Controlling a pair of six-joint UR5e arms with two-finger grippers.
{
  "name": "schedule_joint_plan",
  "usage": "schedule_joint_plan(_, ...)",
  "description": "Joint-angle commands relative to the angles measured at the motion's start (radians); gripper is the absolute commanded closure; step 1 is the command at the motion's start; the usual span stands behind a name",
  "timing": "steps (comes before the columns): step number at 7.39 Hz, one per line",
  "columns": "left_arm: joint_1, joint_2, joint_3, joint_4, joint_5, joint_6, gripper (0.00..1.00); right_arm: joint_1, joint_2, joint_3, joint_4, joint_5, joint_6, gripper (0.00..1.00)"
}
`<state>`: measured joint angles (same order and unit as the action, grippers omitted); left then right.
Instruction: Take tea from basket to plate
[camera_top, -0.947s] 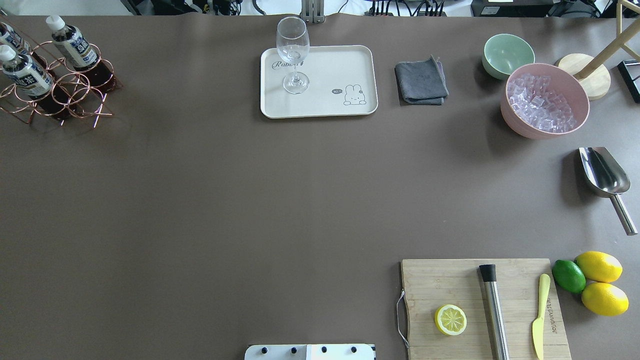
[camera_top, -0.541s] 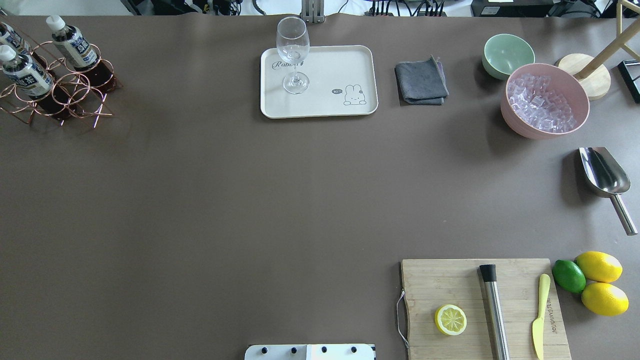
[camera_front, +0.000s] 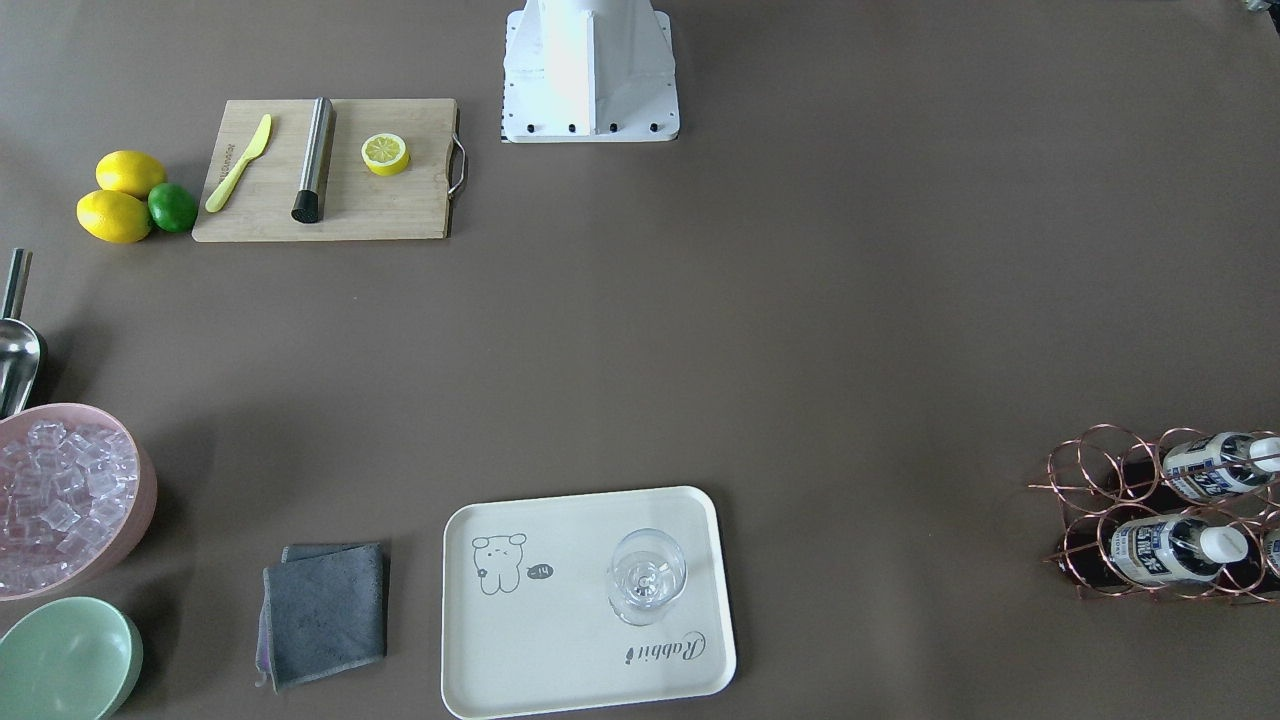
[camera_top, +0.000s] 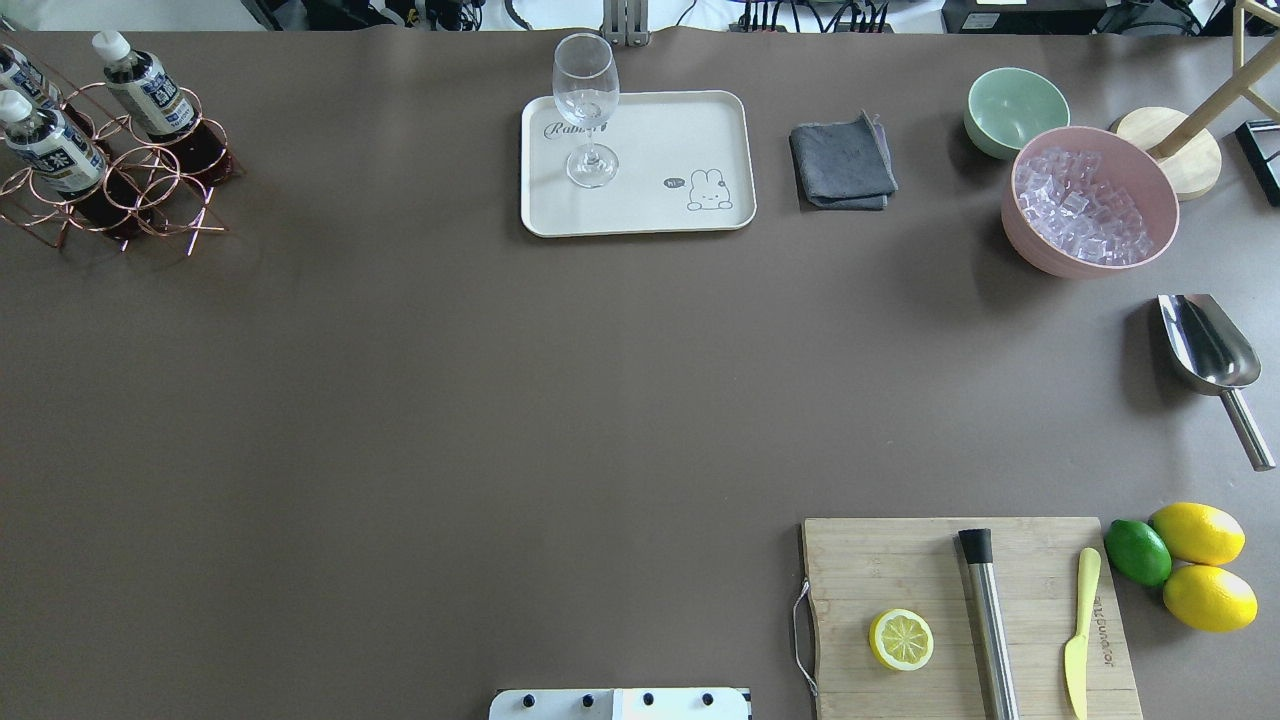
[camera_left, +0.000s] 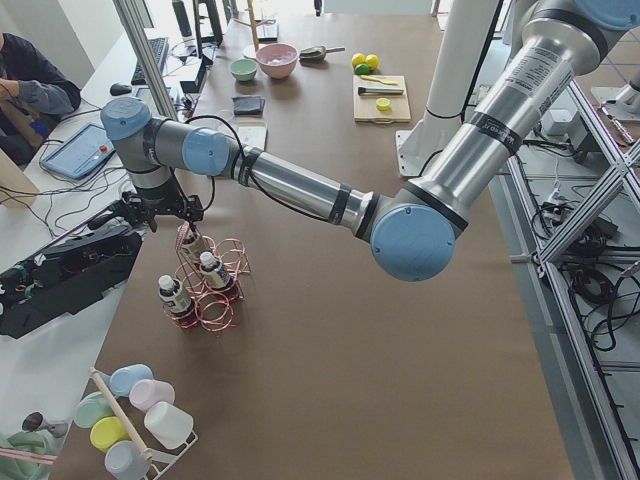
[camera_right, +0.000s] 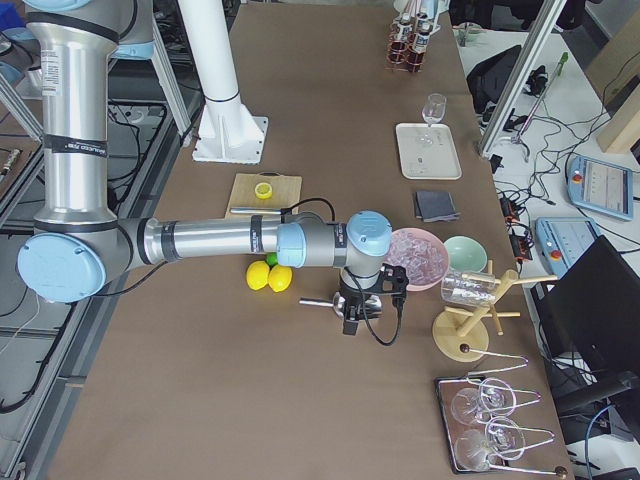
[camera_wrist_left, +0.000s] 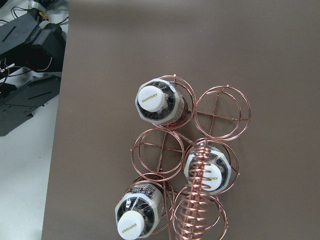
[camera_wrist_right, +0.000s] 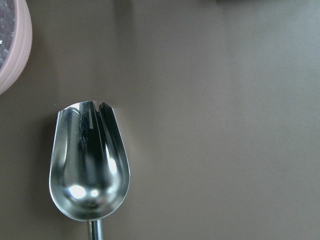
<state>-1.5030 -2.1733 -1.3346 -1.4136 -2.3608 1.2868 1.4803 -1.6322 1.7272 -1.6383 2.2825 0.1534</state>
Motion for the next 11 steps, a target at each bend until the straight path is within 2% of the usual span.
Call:
schedule_joint_plan(1, 0.004, 0.042, -0.006, -0.071, 0.000, 0.008, 0.08, 0.000, 0.000, -0.001, 0.000, -0.001, 0.000, 0.00)
schedule_joint_plan(4, 0.004, 0.061, -0.021, -0.080, -0.005, 0.008, 0.10, 0.000, -0.002, -0.002, 0.000, -0.001, 0.000, 0.00)
schedule_joint_plan(7, 0.006, 0.108, -0.078, -0.070, -0.074, 0.002, 0.11, 0.000, 0.000, -0.002, 0.000, 0.000, 0.000, 0.00)
schedule_joint_plan(11, 0.007, 0.106, -0.077, -0.068, -0.072, 0.005, 0.23, -0.020, 0.002, 0.000, 0.000, -0.001, 0.000, 0.00)
